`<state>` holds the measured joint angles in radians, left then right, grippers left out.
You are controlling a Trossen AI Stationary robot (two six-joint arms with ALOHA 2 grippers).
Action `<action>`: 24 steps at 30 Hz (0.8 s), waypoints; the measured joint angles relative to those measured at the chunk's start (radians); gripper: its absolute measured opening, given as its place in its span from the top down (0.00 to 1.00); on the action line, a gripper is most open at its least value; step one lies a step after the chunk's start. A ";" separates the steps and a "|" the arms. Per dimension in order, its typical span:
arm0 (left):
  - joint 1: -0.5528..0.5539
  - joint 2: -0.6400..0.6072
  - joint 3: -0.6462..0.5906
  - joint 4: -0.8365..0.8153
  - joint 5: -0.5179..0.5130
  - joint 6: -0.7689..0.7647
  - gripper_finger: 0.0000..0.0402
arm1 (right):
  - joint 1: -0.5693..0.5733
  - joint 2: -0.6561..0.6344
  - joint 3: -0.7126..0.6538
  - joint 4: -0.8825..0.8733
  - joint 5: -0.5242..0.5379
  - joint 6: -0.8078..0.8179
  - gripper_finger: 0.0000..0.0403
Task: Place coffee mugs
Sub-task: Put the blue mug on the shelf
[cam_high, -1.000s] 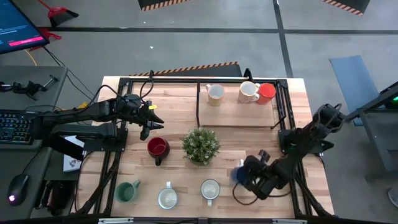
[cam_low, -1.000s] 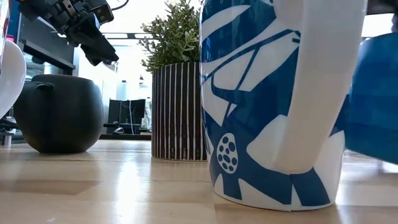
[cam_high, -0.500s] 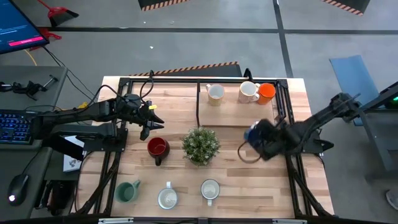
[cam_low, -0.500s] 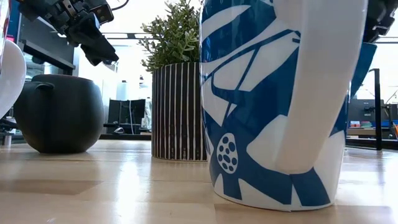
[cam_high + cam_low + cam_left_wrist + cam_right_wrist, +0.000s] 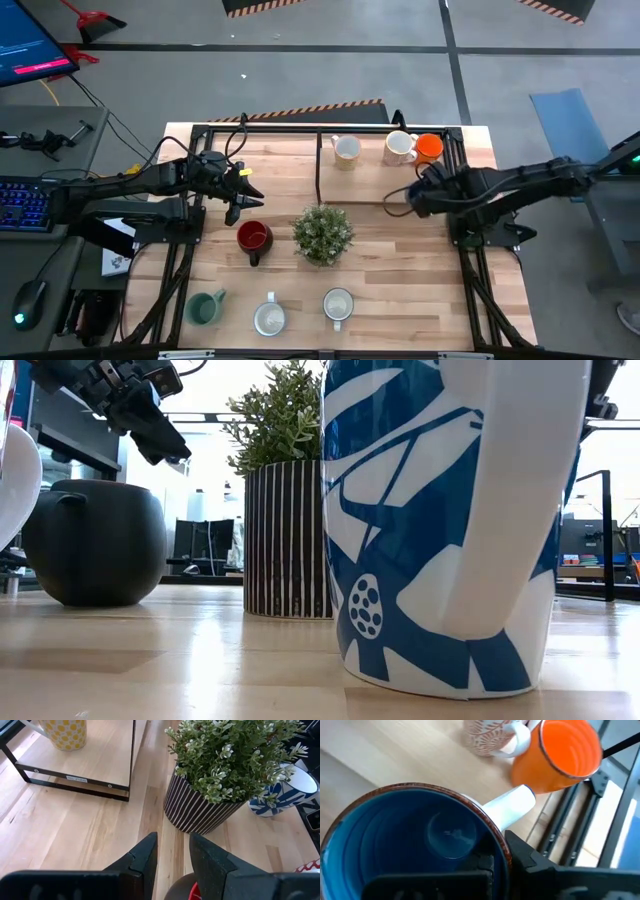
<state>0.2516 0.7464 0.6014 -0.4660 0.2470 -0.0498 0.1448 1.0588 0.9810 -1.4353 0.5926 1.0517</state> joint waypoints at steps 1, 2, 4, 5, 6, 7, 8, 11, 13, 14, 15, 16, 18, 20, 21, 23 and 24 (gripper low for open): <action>0.000 0.000 0.000 0.000 0.000 0.000 0.74 | -0.023 0.004 0.000 0.000 0.000 -0.019 1.00; 0.000 0.000 0.000 0.000 0.000 0.000 0.74 | -0.043 0.009 0.000 0.001 -0.001 -0.041 1.00; 0.000 0.000 0.000 0.000 0.000 0.000 0.74 | -0.082 0.019 0.000 0.008 -0.004 -0.088 1.00; 0.000 0.000 0.000 0.000 0.000 0.000 0.74 | -0.099 0.024 0.000 0.015 -0.005 -0.112 1.00; 0.000 0.000 0.000 0.000 0.000 0.000 0.74 | -0.115 0.030 0.000 0.024 -0.009 -0.134 1.00; 0.000 0.000 0.000 0.000 0.000 0.000 0.74 | -0.133 0.036 0.000 0.035 -0.012 -0.160 1.00; 0.000 0.000 0.000 0.000 0.000 0.000 0.74 | -0.149 0.044 0.000 0.044 -0.014 -0.182 1.00; 0.000 0.000 0.000 0.000 0.000 0.001 0.74 | -0.197 0.069 0.000 0.065 -0.012 -0.245 1.00; 0.000 0.000 0.000 0.000 0.000 0.001 0.74 | -0.226 0.087 -0.003 0.066 -0.002 -0.277 1.00; 0.000 0.000 0.000 0.000 0.000 0.001 0.74 | -0.242 0.093 -0.008 0.069 -0.001 -0.294 1.00; 0.000 0.000 0.000 0.000 0.000 0.001 0.74 | -0.258 0.099 -0.015 0.069 -0.003 -0.306 1.00; 0.000 0.000 0.000 0.000 0.000 0.001 0.74 | -0.272 0.105 -0.022 0.069 -0.008 -0.315 1.00; 0.000 0.000 0.000 0.000 0.001 0.001 0.74 | -0.292 0.112 -0.040 0.085 -0.022 -0.334 1.00; 0.000 0.000 0.000 0.000 0.001 0.002 0.74 | -0.308 0.113 -0.068 0.123 -0.036 -0.358 1.00; 0.000 0.000 0.000 0.000 0.001 0.002 0.74 | -0.314 0.113 -0.082 0.146 -0.047 -0.371 1.00; 0.000 0.000 0.000 0.000 0.001 0.002 0.74 | -0.325 0.109 -0.103 0.172 -0.044 -0.385 1.00; 0.000 0.000 0.000 0.000 0.001 0.002 0.74 | -0.331 0.108 -0.110 0.178 -0.044 -0.387 1.00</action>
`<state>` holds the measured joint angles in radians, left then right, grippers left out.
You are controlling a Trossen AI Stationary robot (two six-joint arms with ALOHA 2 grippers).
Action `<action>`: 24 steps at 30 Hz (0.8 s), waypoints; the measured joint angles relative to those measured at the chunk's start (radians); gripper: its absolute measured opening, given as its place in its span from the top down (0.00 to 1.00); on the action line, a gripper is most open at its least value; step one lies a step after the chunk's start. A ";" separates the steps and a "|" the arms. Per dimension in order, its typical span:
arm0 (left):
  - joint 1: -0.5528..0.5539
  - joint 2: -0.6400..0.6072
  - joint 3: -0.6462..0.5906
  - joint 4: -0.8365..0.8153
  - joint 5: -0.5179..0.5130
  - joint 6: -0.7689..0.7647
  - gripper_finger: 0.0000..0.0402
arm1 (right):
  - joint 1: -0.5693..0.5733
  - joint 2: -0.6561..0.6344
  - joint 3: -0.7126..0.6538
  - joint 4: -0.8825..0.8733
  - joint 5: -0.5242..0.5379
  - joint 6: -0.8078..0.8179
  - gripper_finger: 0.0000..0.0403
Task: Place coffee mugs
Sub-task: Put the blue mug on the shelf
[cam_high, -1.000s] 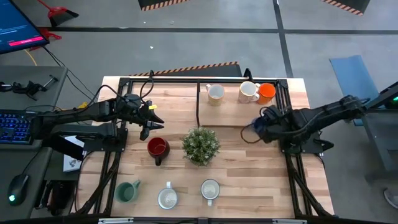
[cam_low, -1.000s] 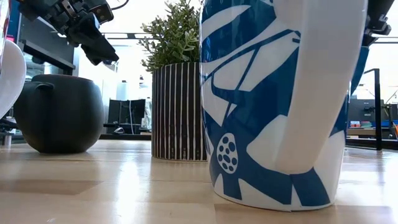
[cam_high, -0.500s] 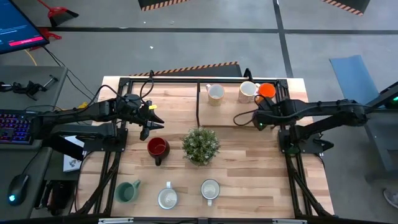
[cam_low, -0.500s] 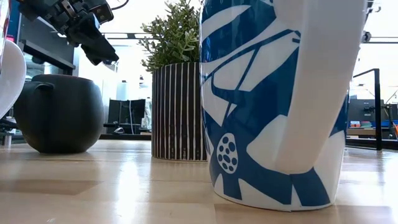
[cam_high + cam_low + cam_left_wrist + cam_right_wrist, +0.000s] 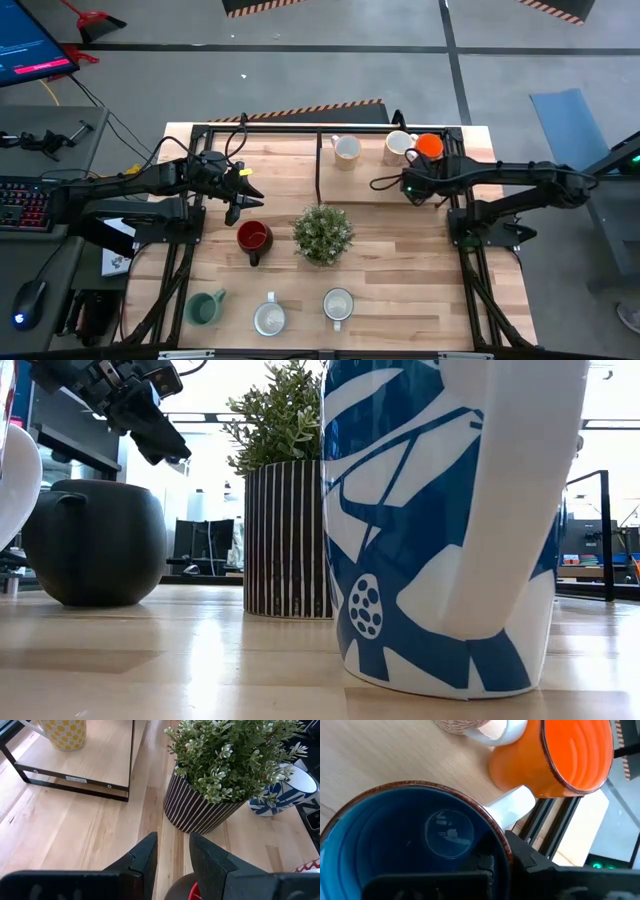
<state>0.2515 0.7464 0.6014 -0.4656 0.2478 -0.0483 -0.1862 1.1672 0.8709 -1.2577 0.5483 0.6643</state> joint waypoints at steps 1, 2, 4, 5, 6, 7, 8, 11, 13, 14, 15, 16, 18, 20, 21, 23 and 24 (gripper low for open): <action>0.000 0.000 0.000 0.000 0.000 0.000 0.74 | -0.005 -0.001 -0.002 0.002 -0.001 -0.001 1.00; 0.000 0.000 0.000 0.000 0.000 0.000 0.74 | -0.009 -0.001 -0.002 0.004 -0.002 -0.008 1.00; 0.000 0.000 0.000 0.000 0.000 0.000 0.74 | -0.016 -0.012 -0.004 0.006 -0.004 -0.016 1.00; 0.000 0.000 0.000 0.000 0.000 0.000 0.74 | -0.019 -0.018 -0.005 0.008 -0.008 -0.017 1.00; 0.000 0.000 0.000 0.000 0.000 0.000 0.74 | -0.020 -0.025 -0.006 0.008 -0.011 -0.018 1.00; 0.000 0.000 0.000 0.000 0.000 0.000 0.74 | -0.022 -0.032 -0.006 0.009 -0.013 -0.019 1.00; 0.000 0.000 0.000 0.000 0.000 0.000 0.74 | -0.025 -0.039 -0.008 0.009 -0.016 -0.022 1.00; 0.000 0.000 0.000 0.000 0.000 0.000 0.74 | -0.038 -0.054 -0.009 0.014 -0.040 -0.037 1.00; 0.000 0.000 0.000 0.000 0.000 0.000 0.74 | -0.046 -0.056 -0.009 0.014 -0.049 -0.037 1.00; 0.000 0.000 0.000 0.000 0.000 0.000 0.74 | -0.049 -0.056 -0.009 0.015 -0.051 -0.038 1.00; 0.000 0.000 0.000 0.000 0.000 0.000 0.74 | -0.050 -0.056 -0.009 0.018 -0.052 -0.043 1.00; 0.000 0.000 0.000 0.000 0.000 0.000 0.74 | -0.050 -0.056 -0.009 0.024 -0.053 -0.046 1.00; 0.000 0.000 0.000 0.000 0.000 0.000 0.74 | -0.050 -0.056 -0.009 0.034 -0.053 -0.061 1.00; 0.000 0.000 0.000 0.000 0.000 0.000 0.74 | -0.050 -0.056 -0.009 0.036 -0.052 -0.063 1.00; 0.000 0.000 0.000 -0.001 0.000 -0.001 0.74 | -0.050 -0.056 -0.009 0.036 -0.052 -0.063 1.00; 0.000 0.000 0.000 0.000 0.000 0.000 0.74 | -0.050 -0.056 -0.009 0.036 -0.051 -0.063 1.00; 0.000 0.000 0.000 -0.001 0.000 -0.001 0.74 | -0.050 -0.056 -0.009 0.036 -0.049 -0.063 1.00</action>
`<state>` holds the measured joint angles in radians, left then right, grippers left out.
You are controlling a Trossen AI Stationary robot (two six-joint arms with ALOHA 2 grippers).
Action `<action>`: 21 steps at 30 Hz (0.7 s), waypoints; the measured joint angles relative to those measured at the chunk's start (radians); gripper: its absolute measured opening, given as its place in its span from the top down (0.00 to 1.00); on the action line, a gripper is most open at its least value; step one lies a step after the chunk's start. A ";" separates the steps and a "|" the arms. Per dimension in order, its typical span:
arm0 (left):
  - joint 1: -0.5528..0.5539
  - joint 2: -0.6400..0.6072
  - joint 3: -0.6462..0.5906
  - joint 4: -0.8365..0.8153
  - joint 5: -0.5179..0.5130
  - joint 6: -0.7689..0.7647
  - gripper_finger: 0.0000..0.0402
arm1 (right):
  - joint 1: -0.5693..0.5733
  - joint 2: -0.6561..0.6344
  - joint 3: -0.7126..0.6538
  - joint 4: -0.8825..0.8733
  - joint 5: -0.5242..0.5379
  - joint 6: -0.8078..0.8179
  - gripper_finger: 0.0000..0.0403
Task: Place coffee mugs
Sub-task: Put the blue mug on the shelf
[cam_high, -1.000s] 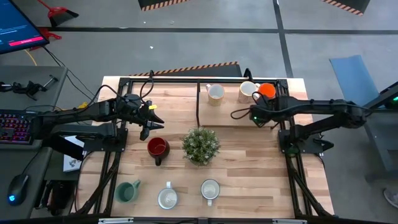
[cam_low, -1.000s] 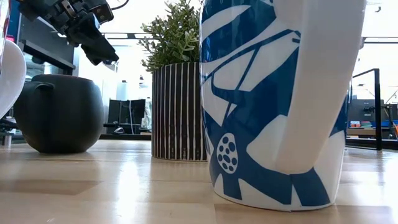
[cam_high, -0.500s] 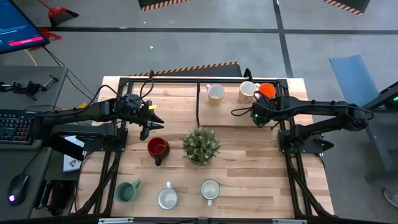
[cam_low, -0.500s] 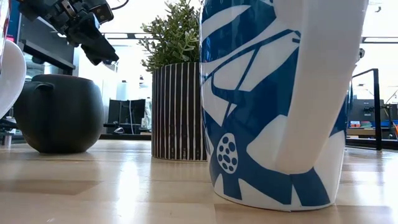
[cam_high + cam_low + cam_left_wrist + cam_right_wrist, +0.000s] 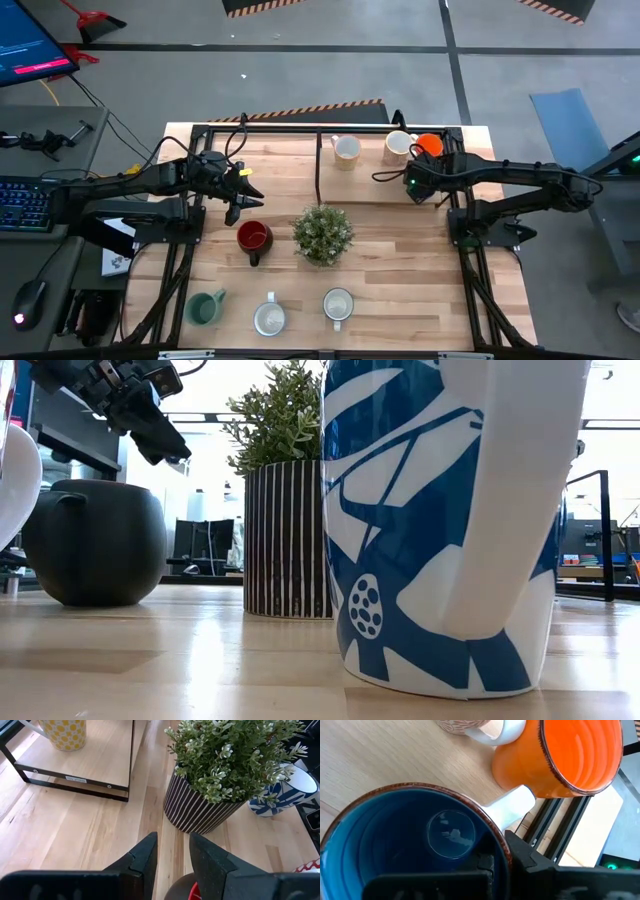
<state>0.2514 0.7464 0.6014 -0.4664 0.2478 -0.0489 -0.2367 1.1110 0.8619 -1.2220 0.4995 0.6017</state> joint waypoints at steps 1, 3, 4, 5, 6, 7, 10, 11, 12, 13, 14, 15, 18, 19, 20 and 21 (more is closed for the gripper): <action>0.000 0.000 0.000 0.000 0.000 0.000 0.74 | 0.000 0.000 0.000 0.000 0.000 0.000 1.00; 0.000 0.000 0.000 0.000 0.000 0.000 0.74 | -0.007 0.000 0.000 0.003 0.000 -0.001 1.00; 0.000 0.000 0.000 0.000 0.000 0.000 0.74 | -0.012 0.000 0.000 0.007 -0.002 0.000 1.00; 0.000 0.000 0.000 0.000 0.000 0.000 0.74 | -0.018 0.000 0.000 0.014 -0.004 -0.001 1.00; 0.000 0.000 0.000 0.000 0.000 0.000 0.74 | -0.025 0.000 0.000 0.020 -0.007 -0.005 1.00; 0.000 0.000 0.000 0.000 0.000 0.000 0.74 | -0.030 0.000 0.000 0.021 -0.012 -0.014 1.00; 0.000 0.000 0.000 0.000 0.000 0.000 0.74 | -0.047 0.000 0.000 0.033 -0.026 -0.037 1.00; 0.000 0.000 0.000 0.000 0.000 0.000 0.74 | -0.052 -0.001 0.000 0.034 -0.031 -0.042 1.00; 0.000 0.000 0.000 0.000 0.000 0.000 0.74 | -0.056 -0.001 0.001 0.034 -0.035 -0.043 1.00; 0.000 0.000 0.000 0.000 0.000 0.000 0.74 | -0.058 -0.001 0.001 0.034 -0.040 -0.043 1.00; 0.000 0.000 0.000 0.000 0.000 0.000 0.74 | -0.059 -0.001 0.001 0.034 -0.046 -0.043 1.00; 0.000 0.000 0.000 0.000 0.000 0.000 0.74 | -0.059 -0.001 0.001 0.033 -0.050 -0.044 1.00; 0.000 0.000 0.000 0.000 0.000 0.000 0.74 | -0.059 -0.001 0.001 0.033 -0.057 -0.042 1.00; 0.000 0.000 0.000 0.000 0.000 0.000 0.74 | -0.059 -0.001 0.001 0.032 -0.057 -0.036 1.00; 0.000 0.000 0.000 0.000 0.000 0.000 0.74 | -0.059 -0.001 0.001 0.031 -0.056 -0.034 1.00; 0.000 0.000 0.000 0.000 0.000 0.000 0.74 | -0.059 -0.001 0.001 0.031 -0.056 -0.031 1.00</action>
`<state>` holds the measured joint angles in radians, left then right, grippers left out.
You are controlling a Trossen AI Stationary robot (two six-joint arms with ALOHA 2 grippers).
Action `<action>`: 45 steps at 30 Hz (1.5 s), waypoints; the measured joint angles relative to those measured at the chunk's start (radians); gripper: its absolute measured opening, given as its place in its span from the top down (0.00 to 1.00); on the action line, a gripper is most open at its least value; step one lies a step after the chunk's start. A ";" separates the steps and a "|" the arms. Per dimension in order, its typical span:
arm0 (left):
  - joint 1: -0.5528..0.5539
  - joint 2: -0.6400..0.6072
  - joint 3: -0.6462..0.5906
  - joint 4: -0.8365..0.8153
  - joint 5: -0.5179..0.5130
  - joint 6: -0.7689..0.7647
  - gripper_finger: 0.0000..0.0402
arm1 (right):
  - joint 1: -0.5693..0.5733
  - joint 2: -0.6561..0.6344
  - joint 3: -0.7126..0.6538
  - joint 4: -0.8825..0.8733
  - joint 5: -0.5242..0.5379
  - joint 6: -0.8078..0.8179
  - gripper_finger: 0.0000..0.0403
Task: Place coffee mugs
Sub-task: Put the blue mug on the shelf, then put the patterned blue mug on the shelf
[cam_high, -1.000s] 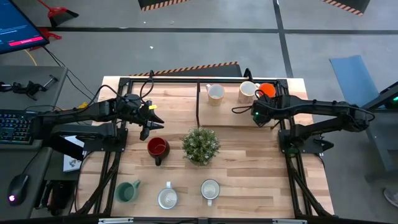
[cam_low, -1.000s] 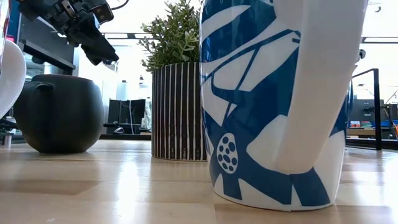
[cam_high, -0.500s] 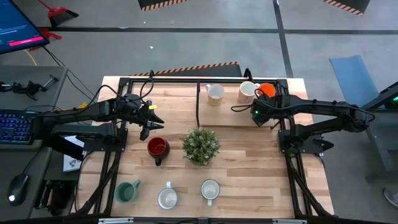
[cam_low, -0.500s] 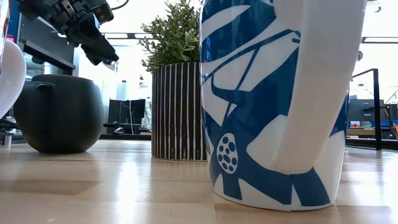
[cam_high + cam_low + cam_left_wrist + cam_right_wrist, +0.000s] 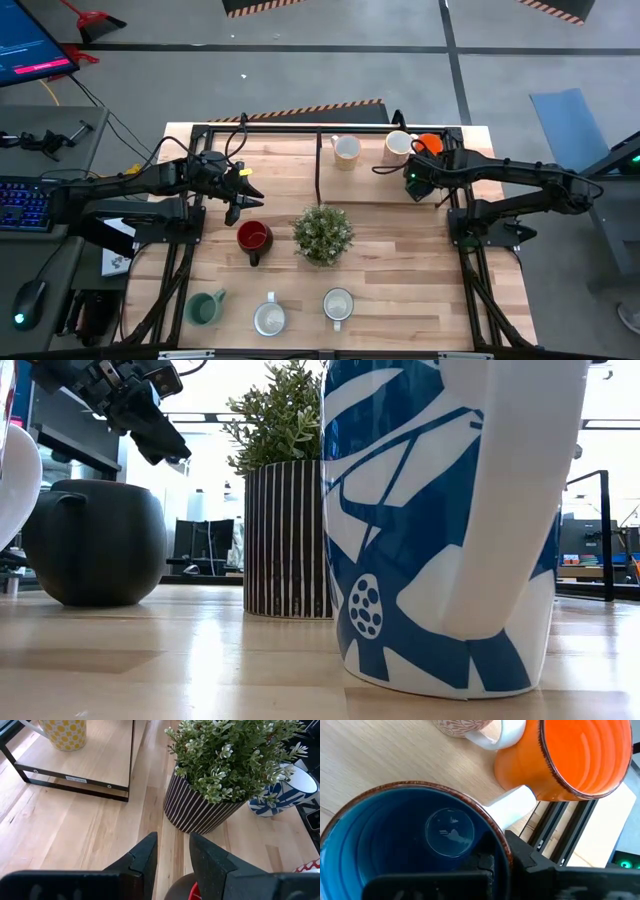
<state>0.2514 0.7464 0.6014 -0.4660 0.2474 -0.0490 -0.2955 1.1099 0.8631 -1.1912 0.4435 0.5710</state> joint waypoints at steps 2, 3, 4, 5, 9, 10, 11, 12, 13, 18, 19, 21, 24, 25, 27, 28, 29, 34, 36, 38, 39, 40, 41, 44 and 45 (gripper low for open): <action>0.000 0.000 0.000 0.000 0.000 0.000 0.74 | 0.000 0.000 0.000 -0.001 0.000 0.004 1.00; 0.000 0.000 0.000 0.000 0.000 0.000 0.74 | 0.000 0.000 0.000 -0.001 0.000 0.005 1.00; 0.000 0.000 0.000 0.000 0.000 0.000 0.74 | 0.000 0.000 0.000 -0.001 0.003 0.007 1.00; 0.000 0.000 0.000 0.000 0.000 0.000 0.74 | 0.000 0.000 0.000 -0.002 0.007 0.013 1.00; 0.000 0.000 0.000 0.000 0.000 0.000 0.74 | 0.001 0.001 0.000 -0.002 0.027 0.015 0.97; 0.000 0.000 0.000 0.000 0.000 0.000 0.74 | 0.001 0.001 -0.001 -0.001 0.030 0.015 0.96; 0.000 0.000 0.000 0.000 0.000 0.000 0.74 | 0.001 0.001 -0.001 -0.002 0.036 0.015 0.95; 0.000 0.000 0.000 0.000 0.000 0.000 0.74 | 0.001 0.001 -0.001 -0.004 0.042 0.015 0.94; 0.000 0.000 0.000 0.000 0.000 0.000 0.74 | 0.001 0.001 -0.001 -0.008 0.051 0.017 0.93; 0.000 0.000 0.000 0.000 0.000 0.000 0.74 | 0.000 0.001 -0.001 -0.042 0.079 0.035 0.90; 0.000 0.000 0.000 0.000 0.000 0.000 0.74 | 0.001 0.001 -0.001 -0.046 0.079 0.039 0.89; 0.000 0.000 0.000 0.000 0.000 0.000 0.74 | 0.001 0.001 -0.001 -0.052 0.080 0.042 0.88; 0.000 0.000 0.000 0.000 0.000 -0.001 0.74 | 0.001 0.001 -0.001 -0.060 0.104 0.042 0.87; 0.000 0.000 0.000 0.000 0.000 -0.002 0.74 | 0.001 0.001 -0.001 -0.060 0.109 0.040 0.86; 0.000 0.000 0.000 0.000 0.000 -0.002 0.74 | 0.001 0.001 -0.001 -0.061 0.123 0.034 0.85; 0.000 0.000 0.000 0.000 0.000 -0.002 0.74 | 0.001 0.001 -0.001 -0.062 0.130 0.034 0.85; 0.000 0.000 0.000 0.000 0.000 -0.002 0.74 | 0.001 0.001 -0.001 -0.062 0.132 0.034 0.84; 0.000 0.000 0.000 0.000 0.000 -0.002 0.74 | 0.001 0.000 -0.001 -0.062 0.153 0.033 0.81; 0.000 0.000 0.000 0.000 0.000 -0.002 0.74 | 0.001 -0.005 -0.001 -0.061 0.158 0.033 0.80; 0.000 0.000 0.000 0.000 0.000 -0.002 0.74 | 0.001 -0.011 -0.001 -0.062 0.158 0.033 0.79; 0.000 0.000 0.000 0.000 0.000 -0.002 0.74 | 0.001 -0.017 -0.001 -0.062 0.158 0.033 0.79; 0.000 0.000 0.000 0.000 0.000 -0.002 0.74 | 0.001 -0.024 -0.001 -0.061 0.159 0.033 0.78; 0.000 0.000 0.000 0.000 0.000 -0.001 0.74 | 0.001 -0.033 -0.001 -0.062 0.158 0.031 0.78; 0.000 0.000 0.000 0.000 0.000 -0.002 0.74 | 0.001 -0.065 0.000 -0.061 0.158 0.033 0.78; 0.000 0.000 0.000 -0.001 0.000 -0.001 0.74 | 0.001 -0.079 0.000 -0.061 0.158 0.033 0.78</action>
<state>0.2512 0.7464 0.6014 -0.4667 0.2474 -0.0502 -0.2947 1.0309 0.8627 -1.2518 0.6018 0.6044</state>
